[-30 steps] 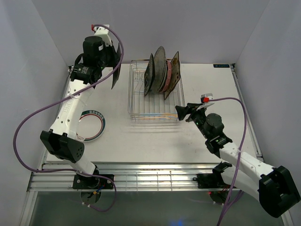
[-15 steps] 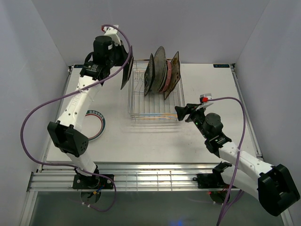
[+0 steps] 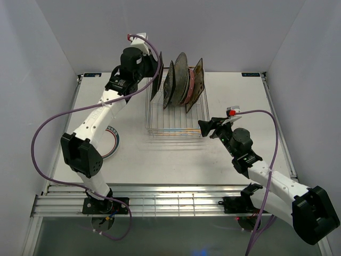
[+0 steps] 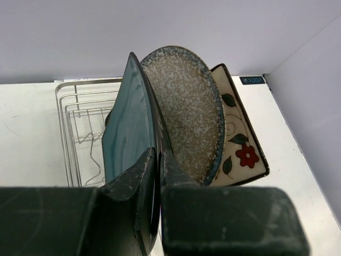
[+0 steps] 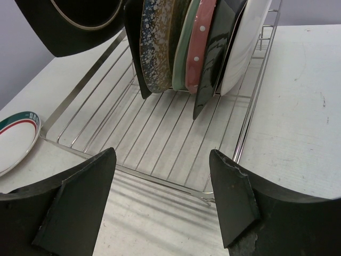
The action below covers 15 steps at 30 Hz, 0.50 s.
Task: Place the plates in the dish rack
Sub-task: Insert the plate into the dish rack.
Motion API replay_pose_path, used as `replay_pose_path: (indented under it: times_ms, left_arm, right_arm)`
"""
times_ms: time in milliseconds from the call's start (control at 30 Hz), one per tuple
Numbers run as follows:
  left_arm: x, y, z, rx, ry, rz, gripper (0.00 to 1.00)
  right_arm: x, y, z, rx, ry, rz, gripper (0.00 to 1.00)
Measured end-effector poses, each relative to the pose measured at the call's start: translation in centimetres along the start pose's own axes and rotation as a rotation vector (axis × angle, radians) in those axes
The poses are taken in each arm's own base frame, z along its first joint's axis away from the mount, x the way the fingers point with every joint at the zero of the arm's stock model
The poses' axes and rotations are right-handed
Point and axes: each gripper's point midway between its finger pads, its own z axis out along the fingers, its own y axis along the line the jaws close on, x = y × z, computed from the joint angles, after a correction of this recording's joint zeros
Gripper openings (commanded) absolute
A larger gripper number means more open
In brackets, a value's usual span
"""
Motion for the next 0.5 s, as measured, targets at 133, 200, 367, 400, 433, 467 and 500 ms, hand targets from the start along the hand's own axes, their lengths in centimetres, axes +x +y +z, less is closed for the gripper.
replay_pose_path:
  times_ms: [133, 200, 367, 400, 433, 467, 500]
  left_arm:
    - [1.4, 0.9, 0.9, -0.028, -0.012, -0.012, 0.00]
    - [2.3, 1.4, 1.2, -0.038, -0.006, -0.018, 0.00]
    - [3.0, 1.7, 1.6, -0.050, -0.002, -0.033, 0.00]
    - [2.9, 1.6, 1.7, -0.047, -0.006, -0.035, 0.00]
    - [2.9, 1.5, 1.8, -0.044, -0.011, -0.037, 0.00]
    - [2.8, 1.3, 2.0, -0.041, -0.018, -0.039, 0.00]
    - [2.8, 1.2, 2.1, -0.039, -0.023, -0.039, 0.00]
  right_arm:
    - [0.0, 0.0, 0.0, 0.000, 0.000, 0.000, 0.76]
    - [0.0, 0.0, 0.0, 0.000, 0.000, 0.000, 0.76]
    - [0.0, 0.0, 0.0, 0.000, 0.000, 0.000, 0.76]
    - [0.0, 0.0, 0.0, 0.000, 0.000, 0.000, 0.76]
    - [0.0, 0.0, 0.0, 0.000, 0.000, 0.000, 0.76]
    - [0.0, 0.0, 0.0, 0.000, 0.000, 0.000, 0.76]
    - [0.0, 0.0, 0.0, 0.000, 0.000, 0.000, 0.76]
